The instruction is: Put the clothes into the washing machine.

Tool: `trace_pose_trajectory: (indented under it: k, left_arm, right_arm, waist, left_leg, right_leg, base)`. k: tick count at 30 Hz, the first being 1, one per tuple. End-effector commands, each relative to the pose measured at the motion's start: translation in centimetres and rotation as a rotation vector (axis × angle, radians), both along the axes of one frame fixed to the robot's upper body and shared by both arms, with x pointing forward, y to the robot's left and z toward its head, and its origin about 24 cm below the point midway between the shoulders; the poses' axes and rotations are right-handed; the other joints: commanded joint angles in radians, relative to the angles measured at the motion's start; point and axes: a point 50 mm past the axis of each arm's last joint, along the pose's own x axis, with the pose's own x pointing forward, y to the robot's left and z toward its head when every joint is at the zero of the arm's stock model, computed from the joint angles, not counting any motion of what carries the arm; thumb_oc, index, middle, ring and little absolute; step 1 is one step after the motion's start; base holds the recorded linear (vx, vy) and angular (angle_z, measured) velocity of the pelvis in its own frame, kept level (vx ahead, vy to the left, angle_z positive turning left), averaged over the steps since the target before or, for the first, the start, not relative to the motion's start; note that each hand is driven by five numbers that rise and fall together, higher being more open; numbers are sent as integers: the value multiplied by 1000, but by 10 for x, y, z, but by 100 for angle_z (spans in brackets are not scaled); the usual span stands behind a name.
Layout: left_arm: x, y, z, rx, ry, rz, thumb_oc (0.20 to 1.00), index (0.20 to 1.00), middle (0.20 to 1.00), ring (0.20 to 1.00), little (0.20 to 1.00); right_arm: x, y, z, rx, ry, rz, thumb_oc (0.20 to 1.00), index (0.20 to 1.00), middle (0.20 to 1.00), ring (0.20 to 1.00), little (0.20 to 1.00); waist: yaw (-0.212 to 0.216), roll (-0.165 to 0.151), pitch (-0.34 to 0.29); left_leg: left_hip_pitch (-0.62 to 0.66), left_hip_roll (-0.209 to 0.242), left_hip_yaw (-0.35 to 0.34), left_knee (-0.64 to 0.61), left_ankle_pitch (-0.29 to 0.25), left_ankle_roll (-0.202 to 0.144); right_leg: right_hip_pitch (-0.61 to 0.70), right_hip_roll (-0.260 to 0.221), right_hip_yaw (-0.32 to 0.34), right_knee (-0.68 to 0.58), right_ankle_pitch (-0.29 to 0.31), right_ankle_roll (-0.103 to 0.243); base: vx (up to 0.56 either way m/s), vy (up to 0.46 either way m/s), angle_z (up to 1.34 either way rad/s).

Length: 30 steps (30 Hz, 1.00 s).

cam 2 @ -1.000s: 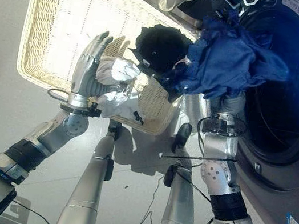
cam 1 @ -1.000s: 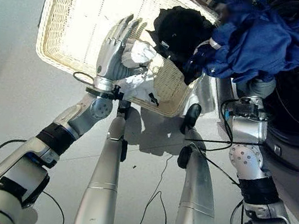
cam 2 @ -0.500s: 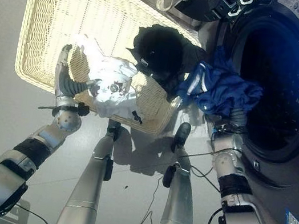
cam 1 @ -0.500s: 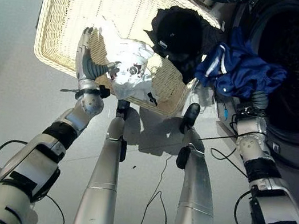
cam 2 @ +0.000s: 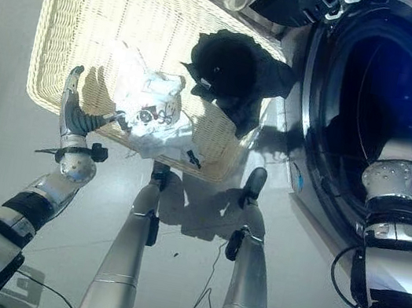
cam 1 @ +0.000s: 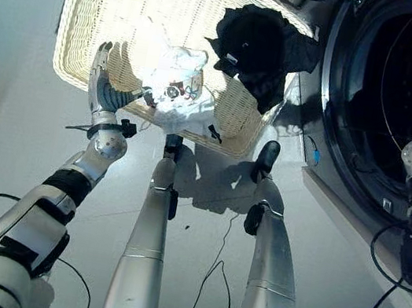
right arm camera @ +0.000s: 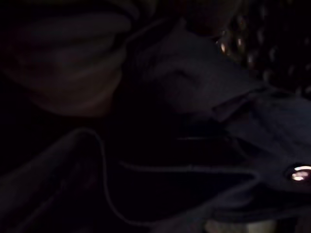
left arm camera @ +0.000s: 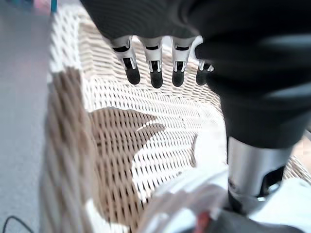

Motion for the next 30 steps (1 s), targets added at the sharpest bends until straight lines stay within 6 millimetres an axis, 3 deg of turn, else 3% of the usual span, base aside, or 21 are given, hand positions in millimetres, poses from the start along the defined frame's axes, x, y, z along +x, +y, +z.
trace_pose_trajectory:
  k: [1,6,8,10,13,16,22,23,30]
  left_arm:
    - [-2,12,7,-52,-41,16,1000,1000,1000,1000,1000]
    - [3,7,16,-23,-45,-30,1000,1000,1000,1000,1000]
    - [4,3,20,7,-45,-65,1000,1000,1000,1000,1000]
    - [5,0,20,16,-45,-75,1000,1000,1000,1000,1000]
    - [7,-11,26,84,-43,-129,1000,1000,1000,1000,1000]
    - [10,-26,32,206,-36,-201,1000,1000,1000,1000,1000]
    - [14,-48,44,359,-21,-301,1000,1000,1000,1000,1000]
    - [16,-57,47,420,-6,-349,1000,1000,1000,1000,1000]
    - [17,-69,50,414,22,-447,1000,1000,1000,1000,1000]
  right_arm:
    - [-49,-50,42,-159,-59,-228,1000,1000,1000,1000,1000]
    - [-37,-56,22,-194,119,-159,1000,1000,1000,1000,1000]
    - [-27,-53,9,-262,309,-134,1000,1000,1000,1000,1000]
    - [-26,-52,7,-285,359,-146,1000,1000,1000,1000,1000]
    - [-18,-49,-4,-383,633,-161,1000,1000,1000,1000,1000]
    - [-12,-45,-4,-463,772,-158,1000,1000,1000,1000,1000]
    - [-1,-30,2,-582,843,-166,1000,1000,1000,1000,1000]
    - [5,-21,3,-628,848,-155,1000,1000,1000,1000,1000]
    - [11,-10,-1,-674,851,-145,1000,1000,1000,1000,1000]
  waist:
    - [-50,32,-21]
    - [-41,46,-21]
    - [-36,52,-21]
    - [-34,54,-21]
    - [-27,60,-21]
    - [-19,63,-21]
    - [-19,70,-21]
    - [-23,74,-21]
    - [-29,79,-21]
  left_leg:
    - [9,-95,-23,11,-32,73]
    - [11,-109,-30,5,-29,79]
    - [13,-114,-30,2,-30,82]
    - [13,-115,-30,2,-30,83]
    - [12,-116,-28,-1,-27,85]
    - [5,-118,-28,-1,-27,90]
    - [-5,-117,-24,-2,-29,93]
    - [-9,-118,-20,-4,-29,95]
    - [-11,-117,-14,-11,-31,96]
  right_leg:
    - [48,55,-84,6,-2,78]
    - [47,49,-89,1,-2,77]
    - [48,48,-90,-6,0,75]
    - [47,47,-91,-6,0,76]
    - [47,44,-96,-10,4,76]
    - [44,41,-103,-14,8,76]
    - [33,39,-102,-14,11,80]
    - [27,39,-99,-17,13,81]
    - [21,42,-91,-23,16,85]
  base:
    - [0,0,0]
    - [2,-3,2]
    - [9,0,7]
    - [0,1,2]
    - [0,0,0]
    - [-3,-10,-1]
    - [-1,0,1]
    - [0,0,0]
    - [0,0,0]
